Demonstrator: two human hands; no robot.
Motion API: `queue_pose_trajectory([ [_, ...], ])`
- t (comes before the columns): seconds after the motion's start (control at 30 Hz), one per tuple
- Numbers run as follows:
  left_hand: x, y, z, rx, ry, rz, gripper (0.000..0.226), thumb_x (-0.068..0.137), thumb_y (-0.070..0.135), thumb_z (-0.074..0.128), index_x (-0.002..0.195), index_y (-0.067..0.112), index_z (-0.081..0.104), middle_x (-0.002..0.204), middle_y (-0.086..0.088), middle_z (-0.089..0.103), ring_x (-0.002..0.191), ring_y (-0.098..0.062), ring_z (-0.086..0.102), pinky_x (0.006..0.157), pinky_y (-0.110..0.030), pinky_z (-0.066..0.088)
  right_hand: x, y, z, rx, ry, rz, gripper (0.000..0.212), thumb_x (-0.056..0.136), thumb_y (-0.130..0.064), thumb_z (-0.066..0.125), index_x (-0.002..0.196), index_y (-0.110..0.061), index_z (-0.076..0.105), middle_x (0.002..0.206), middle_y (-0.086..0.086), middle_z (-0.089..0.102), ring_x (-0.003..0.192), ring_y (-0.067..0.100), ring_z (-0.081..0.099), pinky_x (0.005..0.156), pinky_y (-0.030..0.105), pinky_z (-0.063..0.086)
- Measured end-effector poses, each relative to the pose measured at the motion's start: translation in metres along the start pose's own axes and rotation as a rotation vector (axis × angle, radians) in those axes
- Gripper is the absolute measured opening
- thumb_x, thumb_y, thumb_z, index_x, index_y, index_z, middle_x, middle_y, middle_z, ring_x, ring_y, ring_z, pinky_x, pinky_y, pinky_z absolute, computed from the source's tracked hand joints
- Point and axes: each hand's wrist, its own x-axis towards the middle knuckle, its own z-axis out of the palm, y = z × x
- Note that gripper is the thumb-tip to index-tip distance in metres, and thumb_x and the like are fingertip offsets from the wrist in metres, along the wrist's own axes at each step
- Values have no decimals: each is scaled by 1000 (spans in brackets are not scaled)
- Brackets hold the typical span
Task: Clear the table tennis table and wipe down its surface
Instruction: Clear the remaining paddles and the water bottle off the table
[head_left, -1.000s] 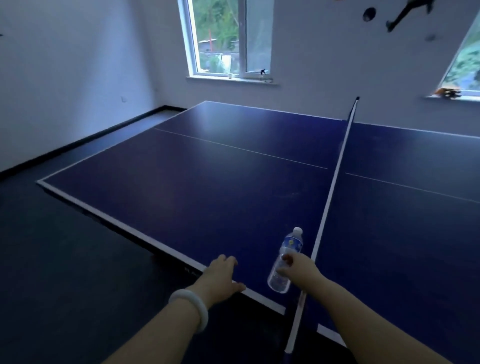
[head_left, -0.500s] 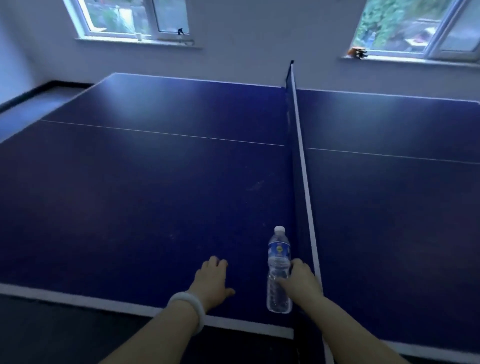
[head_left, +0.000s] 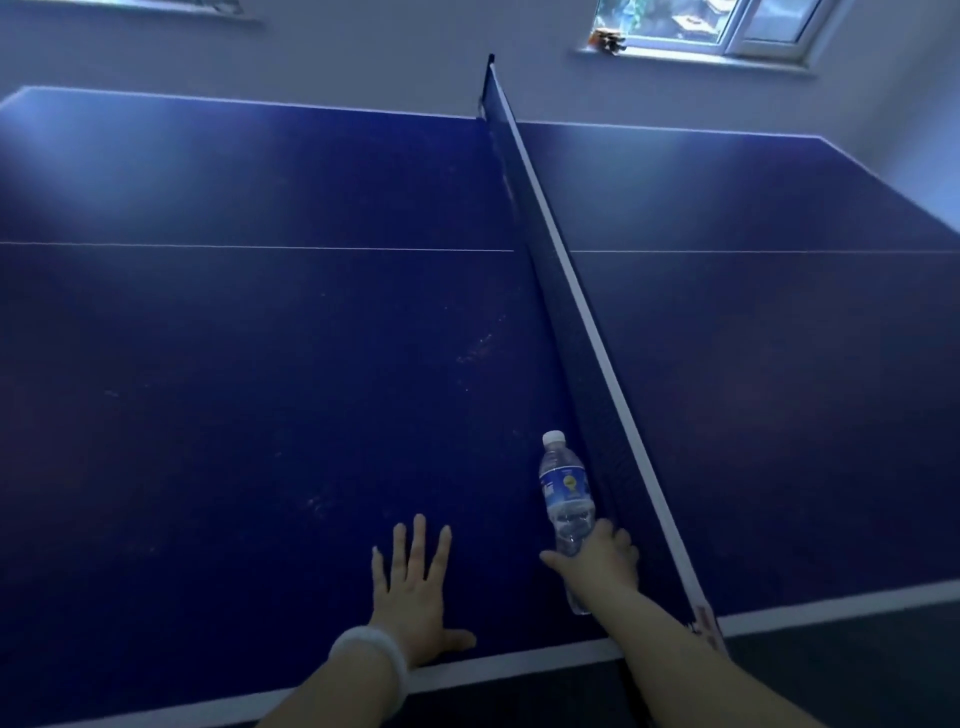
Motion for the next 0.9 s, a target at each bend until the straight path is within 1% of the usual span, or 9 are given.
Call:
queue_pose_trajectory([
  [0.2,-1,3,-4,-10,-48,2,126,78,68,61,142,25,-38,144,-9,-50,136,-36,-41,112,-59,-20,-5,4,5,27,33,25,75,80,-48,74,134,-14,34,134,14,42,121,30,42,97,42,44],
  [0.33,-1,3,-7,-25,-82,6,125,80,67,61,141,24,-39,143,-11,-51,135,-37,-41,113,-60,-19,-11,9,0,207,-15,65,66,77,-39,78,127,-16,41,123,10,49,113,28,49,93,40,48],
  [0.43,0,4,-6,-19,-82,-3,126,80,67,61,141,23,-40,143,-12,-51,136,-38,-40,113,-61,-18,-19,14,-1,460,-10,27,57,75,-25,81,120,-16,46,116,8,56,106,26,57,91,42,51],
  [0.5,1,4,-7,-10,-82,-8,126,79,67,61,141,23,-39,144,-12,-50,136,-39,-39,113,-61,-16,-27,15,-4,657,3,-7,51,75,-13,82,114,-17,51,108,5,63,99,22,62,80,34,53],
  [0.57,1,4,-7,-9,-79,-9,127,78,68,61,142,23,-39,145,-12,-49,137,-39,-38,114,-61,-15,-36,13,-9,785,33,-52,48,74,-5,82,107,-22,52,103,2,65,92,14,63,67,21,47],
  [0.63,0,4,-6,2,-49,-9,127,78,69,61,143,24,-37,147,-12,-47,139,-38,-36,115,-60,-14,-45,10,-15,880,58,-87,51,74,-3,82,107,-24,51,102,0,65,89,9,63,64,17,45],
  [0.73,-3,5,-6,31,-2,-24,126,76,70,62,146,24,-32,151,-12,-41,142,-38,-31,116,-59,-12,-60,8,-23,967,111,-110,51,75,-1,81,109,-21,49,102,2,63,92,16,64,69,22,48],
  [0.8,-5,9,-9,37,14,-55,124,76,68,65,149,24,-26,155,-11,-35,144,-37,-25,117,-57,-8,-70,11,-33,989,156,-130,48,76,1,79,112,-10,49,102,11,64,95,26,64,76,32,52],
  [0.9,-10,27,-21,9,54,-73,108,80,66,62,155,23,-2,162,-9,-11,149,-34,-6,121,-53,5,-80,27,-58,1007,199,-155,46,78,1,77,114,1,49,101,20,63,95,35,64,88,46,53],
])
